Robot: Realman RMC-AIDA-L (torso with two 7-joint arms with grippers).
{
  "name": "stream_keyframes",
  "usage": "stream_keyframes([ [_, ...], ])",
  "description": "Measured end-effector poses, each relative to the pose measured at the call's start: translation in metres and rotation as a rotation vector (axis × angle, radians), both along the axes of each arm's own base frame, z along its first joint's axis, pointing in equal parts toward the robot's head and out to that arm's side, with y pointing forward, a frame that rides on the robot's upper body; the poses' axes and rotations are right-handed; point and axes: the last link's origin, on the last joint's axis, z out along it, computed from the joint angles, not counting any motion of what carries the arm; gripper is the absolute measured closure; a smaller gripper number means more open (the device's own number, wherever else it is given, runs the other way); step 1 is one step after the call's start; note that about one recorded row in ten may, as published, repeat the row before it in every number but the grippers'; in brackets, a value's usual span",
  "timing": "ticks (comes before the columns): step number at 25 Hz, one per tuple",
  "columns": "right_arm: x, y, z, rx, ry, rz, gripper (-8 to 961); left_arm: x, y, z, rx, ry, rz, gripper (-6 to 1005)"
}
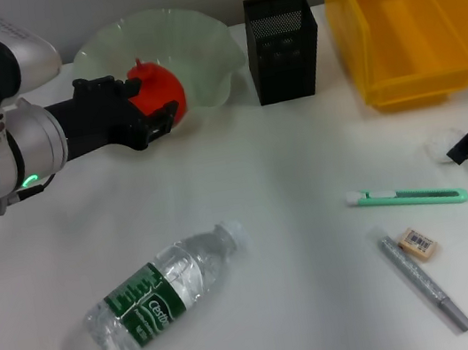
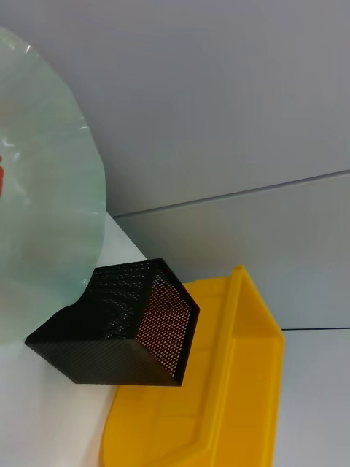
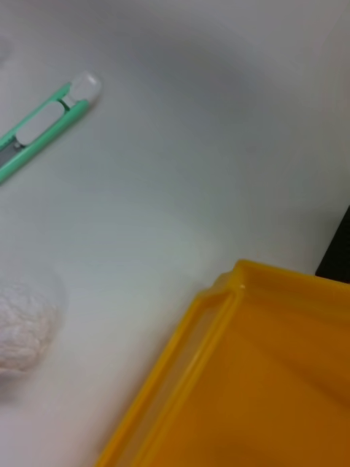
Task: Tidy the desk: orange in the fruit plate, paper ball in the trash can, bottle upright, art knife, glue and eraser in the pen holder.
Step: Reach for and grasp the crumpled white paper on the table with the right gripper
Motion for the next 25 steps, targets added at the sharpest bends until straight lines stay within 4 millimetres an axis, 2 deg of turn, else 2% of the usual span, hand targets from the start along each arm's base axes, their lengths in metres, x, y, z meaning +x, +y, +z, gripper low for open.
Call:
stream_keyframes([
  [9, 0.0027, 0.0002, -0.0071, 0.004, 0.005, 0.022, 188, -0.0007, 0.0009, 0.0014, 0.005, -0.002, 0.004, 422],
  [25, 0.0019, 0.0029, -0.0075, 0.014, 0.010, 0.037, 204, -0.0010, 0.0009, 0.0012, 0.005, 0.003, -0.002, 422],
])
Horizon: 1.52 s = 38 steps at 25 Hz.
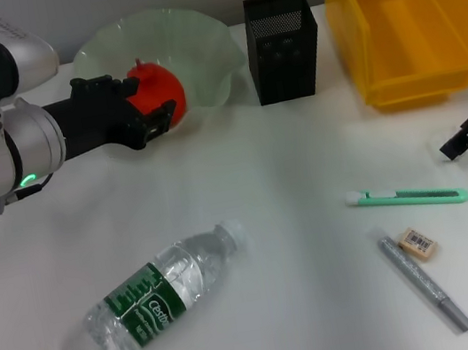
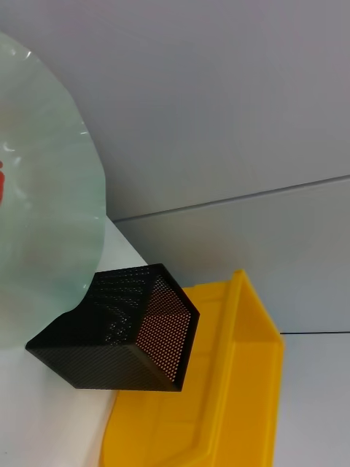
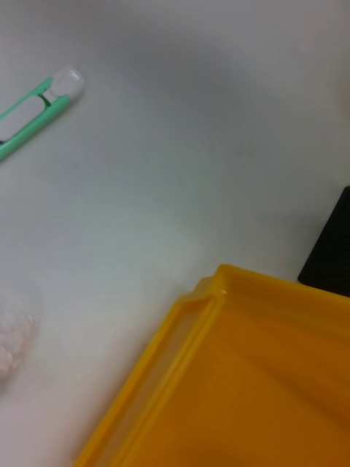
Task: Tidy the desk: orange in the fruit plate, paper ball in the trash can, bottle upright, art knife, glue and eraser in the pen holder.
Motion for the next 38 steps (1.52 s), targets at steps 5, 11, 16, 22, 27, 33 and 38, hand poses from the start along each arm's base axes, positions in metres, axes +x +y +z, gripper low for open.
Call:
stream_keyframes([
  [5, 0.000, 0.000, 0.000, -0.002, 0.000, 0.001, 336, 0.000, 0.000, 0.000, 0.000, 0.002, -0.001, 422],
  [11, 0.002, 0.000, 0.000, 0.005, -0.002, -0.002, 524, -0.002, 0.000, -0.001, -0.002, 0.003, 0.005, 422],
  [16, 0.003, -0.001, 0.000, 0.009, -0.002, -0.007, 588, -0.003, 0.000, -0.001, -0.002, 0.003, 0.005, 421],
  [22, 0.004, -0.004, -0.003, 0.010, 0.003, -0.009, 648, -0.003, 0.000, -0.001, -0.002, 0.003, 0.007, 421],
  [27, -0.002, -0.005, -0.003, 0.031, -0.002, 0.023, 654, -0.004, -0.001, -0.001, -0.001, 0.003, 0.010, 421],
  [33, -0.014, -0.008, -0.001, 0.036, 0.006, 0.052, 660, -0.006, -0.001, 0.000, 0.001, 0.001, 0.015, 421],
  [38, -0.038, -0.013, 0.005, 0.032, 0.044, 0.093, 665, -0.006, 0.000, 0.001, 0.005, 0.000, 0.017, 421],
])
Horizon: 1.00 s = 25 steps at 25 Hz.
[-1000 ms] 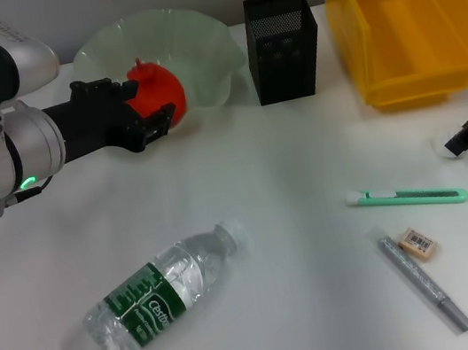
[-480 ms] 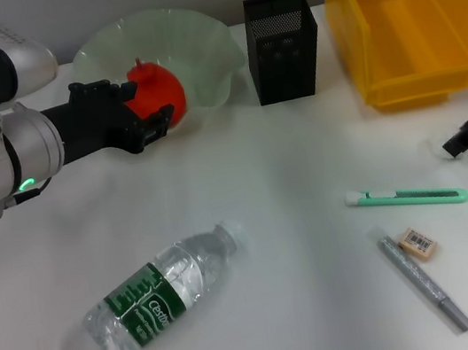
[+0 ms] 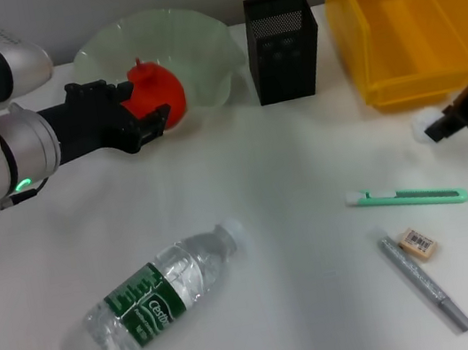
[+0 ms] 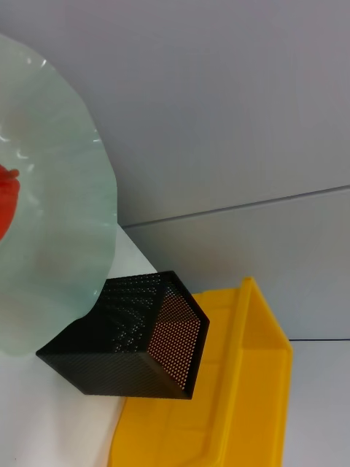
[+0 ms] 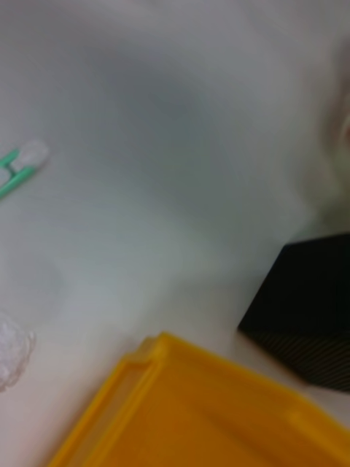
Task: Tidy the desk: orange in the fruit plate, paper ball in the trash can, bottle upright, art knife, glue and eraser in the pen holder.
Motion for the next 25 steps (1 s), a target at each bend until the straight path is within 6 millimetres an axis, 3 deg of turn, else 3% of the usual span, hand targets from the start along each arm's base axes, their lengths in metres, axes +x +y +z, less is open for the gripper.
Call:
stream_keyframes([
  [3, -0.015, -0.003, 0.010, 0.025, 0.010, 0.033, 666, 0.000, 0.000, 0.001, 0.002, -0.001, 0.002, 421],
  [5, -0.030, 0.000, 0.034, 0.111, -0.008, 0.073, 667, -0.001, 0.000, 0.001, 0.003, -0.001, 0.003, 421],
  [13, -0.029, 0.019, 0.074, 0.278, -0.008, 0.078, 668, -0.001, 0.000, 0.001, 0.004, -0.001, 0.003, 421],
  [25, -0.009, 0.047, 0.072, 0.337, 0.057, 0.077, 667, -0.001, 0.001, 0.001, 0.006, -0.001, 0.002, 421],
])
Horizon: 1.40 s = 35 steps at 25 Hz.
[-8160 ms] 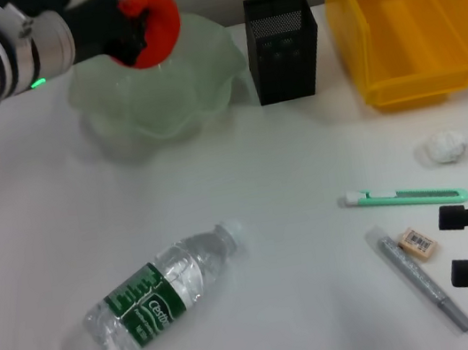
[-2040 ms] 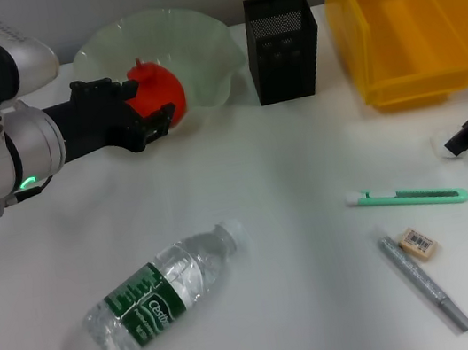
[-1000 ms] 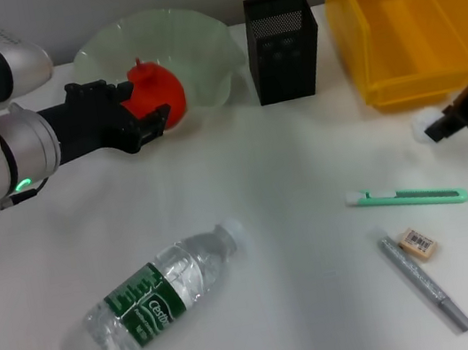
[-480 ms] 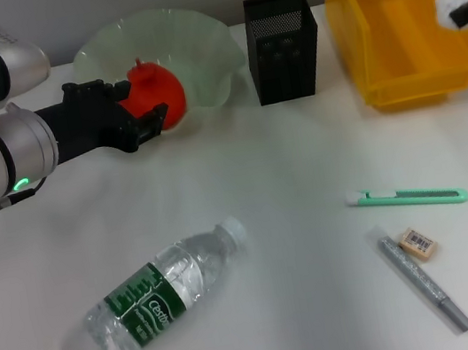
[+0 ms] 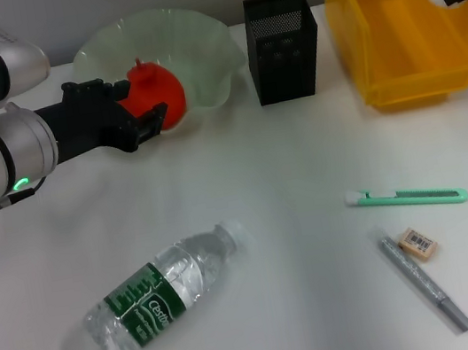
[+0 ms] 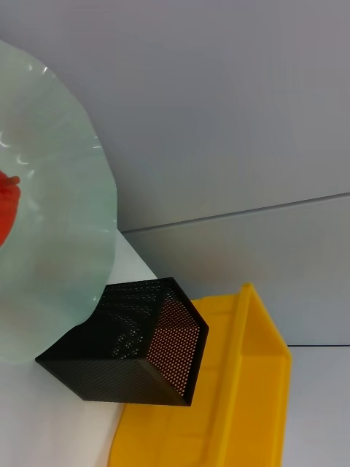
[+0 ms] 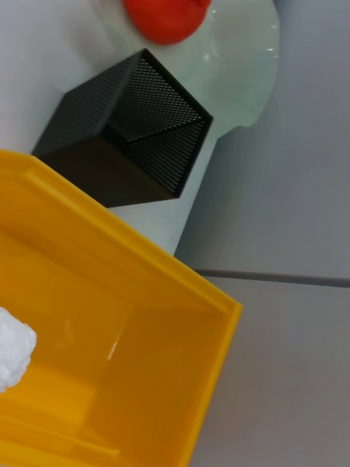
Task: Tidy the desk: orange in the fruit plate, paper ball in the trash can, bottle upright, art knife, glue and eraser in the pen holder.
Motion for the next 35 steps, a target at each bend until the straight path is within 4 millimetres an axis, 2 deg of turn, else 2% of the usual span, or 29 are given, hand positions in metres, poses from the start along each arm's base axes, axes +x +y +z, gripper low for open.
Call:
stream_keyframes([
  [8, 0.000, 0.012, 0.004, 0.004, 0.035, -0.001, 655, -0.001, 0.000, 0.000, -0.001, 0.001, 0.002, 421],
  [13, 0.000, 0.015, 0.003, -0.002, 0.028, -0.001, 486, -0.001, 0.000, -0.001, -0.002, 0.002, 0.003, 421],
  [19, -0.002, 0.015, 0.008, 0.013, 0.022, 0.009, 473, -0.003, -0.002, -0.001, -0.010, 0.002, 0.007, 420],
  [26, -0.007, -0.005, 0.007, 0.050, 0.021, 0.033, 468, 0.001, -0.009, 0.000, -0.049, -0.006, -0.003, 420],
  [30, -0.015, -0.023, -0.008, -0.047, 0.085, -0.026, 473, 0.005, -0.014, 0.004, -0.086, -0.020, 0.002, 420],
  [35, -0.013, -0.032, -0.020, -0.105, 0.108, -0.125, 476, 0.007, -0.017, 0.016, -0.098, -0.037, 0.032, 420],
])
